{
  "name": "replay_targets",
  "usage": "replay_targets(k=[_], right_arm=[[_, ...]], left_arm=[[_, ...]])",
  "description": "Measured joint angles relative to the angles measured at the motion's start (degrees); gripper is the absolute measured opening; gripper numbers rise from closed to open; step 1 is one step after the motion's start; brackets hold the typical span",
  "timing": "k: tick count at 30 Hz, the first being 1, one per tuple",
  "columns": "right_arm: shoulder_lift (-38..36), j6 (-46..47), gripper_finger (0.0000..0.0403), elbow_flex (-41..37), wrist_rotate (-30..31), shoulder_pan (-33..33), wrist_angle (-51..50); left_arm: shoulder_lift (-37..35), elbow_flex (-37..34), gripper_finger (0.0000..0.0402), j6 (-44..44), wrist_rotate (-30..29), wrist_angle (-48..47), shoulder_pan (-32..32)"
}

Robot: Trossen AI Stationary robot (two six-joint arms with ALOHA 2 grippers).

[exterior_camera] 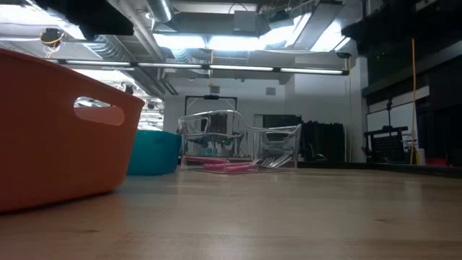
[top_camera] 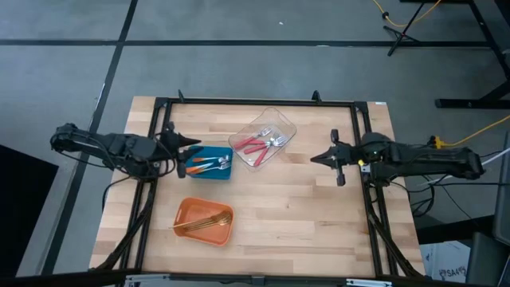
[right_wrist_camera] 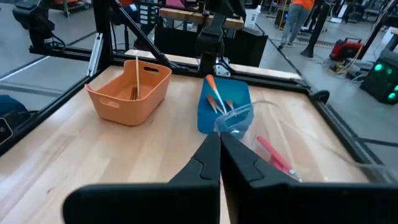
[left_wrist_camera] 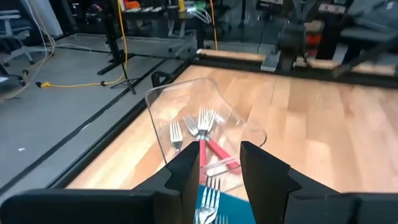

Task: Sort silverware by color (type)
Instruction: Return to Home Position

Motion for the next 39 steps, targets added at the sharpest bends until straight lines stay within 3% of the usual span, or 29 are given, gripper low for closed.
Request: replay_targets(k=[12,22,33,39], right_arm=[[-3.8,5.0,0.0000,-17.4,-3.0,0.0,23.1],[-7.6,6.0,0.0000,-25.9,-2.7,0.0,34.2],[-8.3,6.0,0.0000,-26.0,-3.0,0.0,31.5],[-11.6,5.6,0.0000,-26.0,-5.0,0.0,30.7]], left_arm=[[1.5,0.0,0.0109,1.0,-0.3,0.1,0.0],[1.9,0.0,0.0109,1.2,-0.5,-0.1,1.3],[-0.9,0.0,0.0109,2.9,-0.3,-2.3,5.1],[-2.9,0.0,0.0109,2.7,2.7,-3.5,5.4]])
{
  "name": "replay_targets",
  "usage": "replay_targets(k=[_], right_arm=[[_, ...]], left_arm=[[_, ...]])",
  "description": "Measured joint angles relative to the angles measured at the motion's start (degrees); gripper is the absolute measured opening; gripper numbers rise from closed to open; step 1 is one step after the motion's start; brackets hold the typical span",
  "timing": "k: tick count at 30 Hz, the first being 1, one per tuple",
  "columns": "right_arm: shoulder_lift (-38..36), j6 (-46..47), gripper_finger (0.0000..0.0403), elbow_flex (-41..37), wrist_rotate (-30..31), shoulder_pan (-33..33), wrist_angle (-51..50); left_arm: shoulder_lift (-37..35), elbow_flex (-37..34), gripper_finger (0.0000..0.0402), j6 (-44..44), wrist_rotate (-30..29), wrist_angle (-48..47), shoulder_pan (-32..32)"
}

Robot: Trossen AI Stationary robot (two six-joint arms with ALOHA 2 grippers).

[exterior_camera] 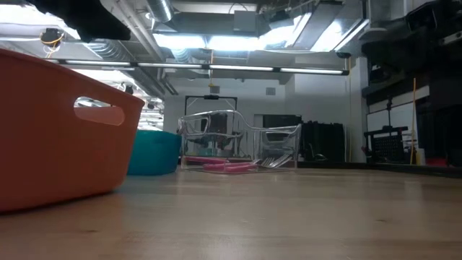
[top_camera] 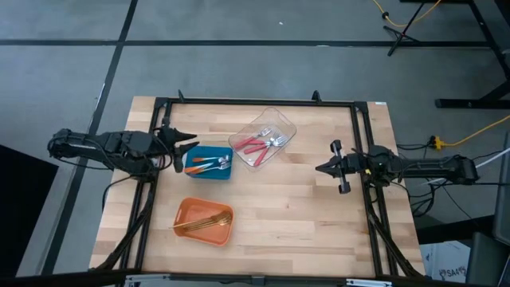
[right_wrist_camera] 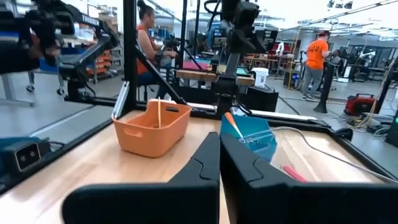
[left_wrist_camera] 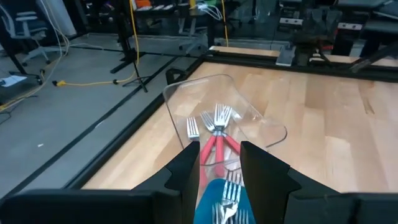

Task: Sort silverware by color (type)
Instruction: Return to Home Position

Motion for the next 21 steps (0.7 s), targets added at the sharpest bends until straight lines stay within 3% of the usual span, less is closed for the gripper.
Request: replay_targets(k=[9,21], right_arm=[[-8.8,-1.0,0.0000,0.0,1.1,0.0,-9.2],[-17.7,-1.2,0.0000,0.0,1.2,0.0,-13.3]], left_arm=[[-8.0,-2.3,0.0109,-0.6,-0.9,-2.1,0.0],[-23.6,-23.2,0.0109,1.6,0.3,19.1,0.0]])
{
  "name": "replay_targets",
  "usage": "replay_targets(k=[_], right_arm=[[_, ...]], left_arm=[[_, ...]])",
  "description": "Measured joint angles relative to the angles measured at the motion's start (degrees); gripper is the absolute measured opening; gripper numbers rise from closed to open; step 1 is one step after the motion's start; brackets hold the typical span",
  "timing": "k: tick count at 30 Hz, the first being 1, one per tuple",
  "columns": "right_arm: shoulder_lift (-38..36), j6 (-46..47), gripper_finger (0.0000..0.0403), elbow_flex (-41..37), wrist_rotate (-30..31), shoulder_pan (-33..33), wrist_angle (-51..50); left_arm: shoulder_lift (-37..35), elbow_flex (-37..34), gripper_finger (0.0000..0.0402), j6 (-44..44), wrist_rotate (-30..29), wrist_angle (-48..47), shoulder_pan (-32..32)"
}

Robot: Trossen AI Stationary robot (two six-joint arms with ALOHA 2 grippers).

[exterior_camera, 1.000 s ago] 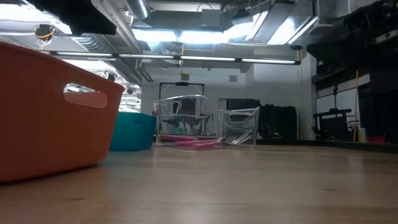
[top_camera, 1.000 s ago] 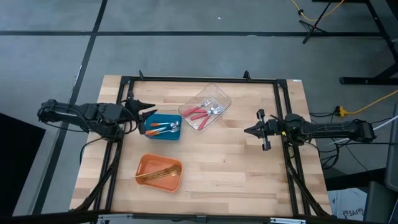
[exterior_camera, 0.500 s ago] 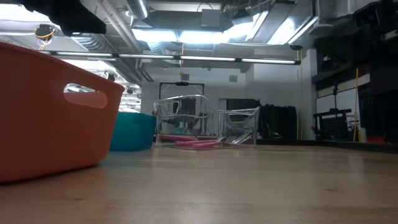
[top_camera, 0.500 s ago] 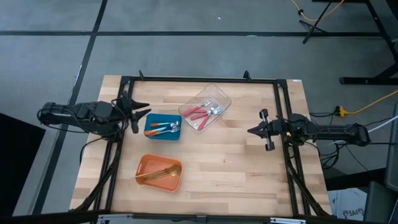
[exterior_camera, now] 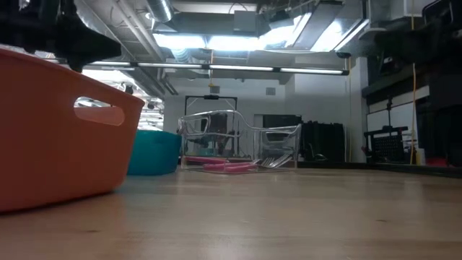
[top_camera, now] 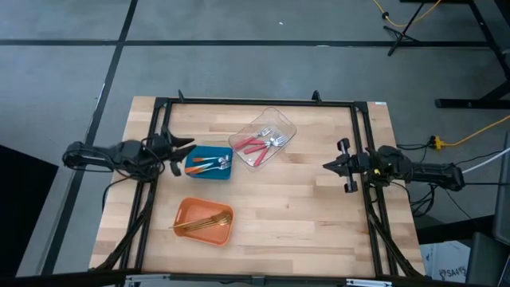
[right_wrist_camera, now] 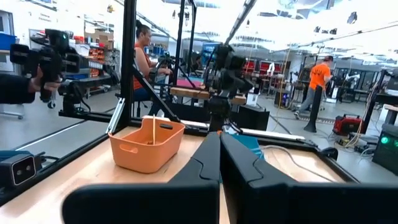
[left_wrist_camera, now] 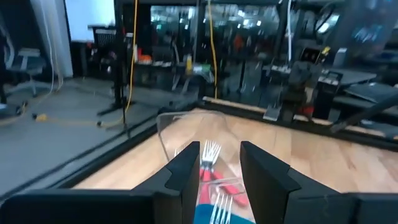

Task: Sort silverware by color (type)
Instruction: Return to Home Position

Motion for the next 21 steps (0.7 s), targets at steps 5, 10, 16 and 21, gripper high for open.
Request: replay_targets(k=[5,10,16,21], right_arm=[[-1.3,0.0,0.0000,0.0,0.5,0.0,-1.1],[-1.4,0.0,0.0000,0.0,1.9,0.0,-2.6],[-1.4,0.1,0.0000,0.0,1.8,0.0,-4.2],[-1.4,0.1,0.0000,0.0,1.8,0.0,-4.9]], left_arm=[[-4.7,-5.5,0.0109,4.2,1.4,6.8,0.0],[-5.2,-7.4,0.0109,4.8,1.2,7.3,0.0],[-5.2,-9.9,0.0109,4.8,1.1,8.5,0.0],[-5.2,-11.0,0.0109,5.0,1.2,10.5,0.3]])
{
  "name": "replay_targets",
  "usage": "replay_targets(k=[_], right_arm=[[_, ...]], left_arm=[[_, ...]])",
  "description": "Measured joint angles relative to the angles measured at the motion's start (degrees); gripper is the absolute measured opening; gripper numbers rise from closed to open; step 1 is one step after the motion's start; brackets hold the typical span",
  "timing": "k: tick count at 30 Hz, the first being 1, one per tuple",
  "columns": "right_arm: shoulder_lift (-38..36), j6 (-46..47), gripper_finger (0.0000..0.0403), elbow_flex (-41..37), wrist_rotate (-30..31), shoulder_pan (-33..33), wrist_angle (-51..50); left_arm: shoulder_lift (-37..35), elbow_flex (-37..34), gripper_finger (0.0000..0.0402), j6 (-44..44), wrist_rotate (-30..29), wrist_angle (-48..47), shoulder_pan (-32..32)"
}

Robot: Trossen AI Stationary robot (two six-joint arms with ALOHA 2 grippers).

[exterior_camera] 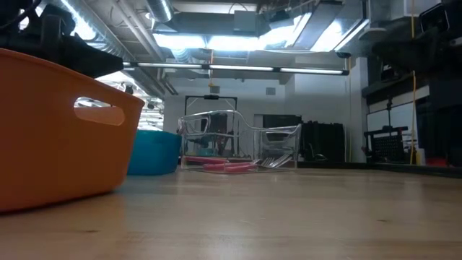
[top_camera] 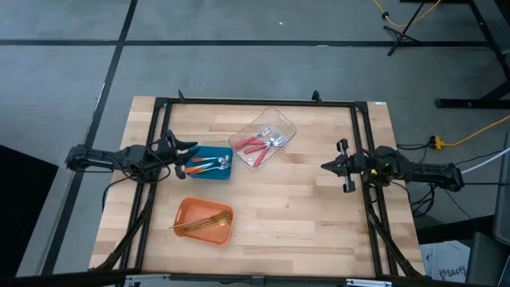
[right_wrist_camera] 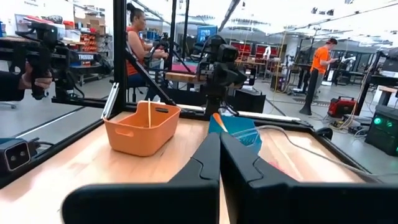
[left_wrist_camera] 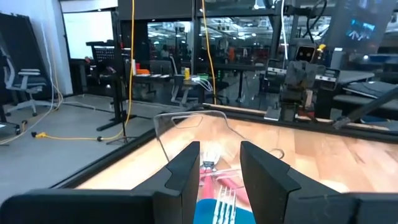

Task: Sort silverware by color (type)
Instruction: Return to Home Position

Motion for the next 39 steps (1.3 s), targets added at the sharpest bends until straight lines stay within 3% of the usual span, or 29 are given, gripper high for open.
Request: replay_targets(k=[15,28,39], right_arm=[[1.0,0.2,0.0000,0.0,1.2,0.0,-5.5],[2.4,0.1,0.0000,0.0,1.2,0.0,-5.5],[2.4,0.0,0.0000,0.0,1.2,0.0,-5.5]], left_arm=[[1.7,0.0,0.0109,2.6,5.6,-0.5,2.8],[9.1,0.0,0.0109,2.2,10.6,-0.9,2.7],[9.6,0.0,0.0109,2.1,10.2,-0.9,2.7]])
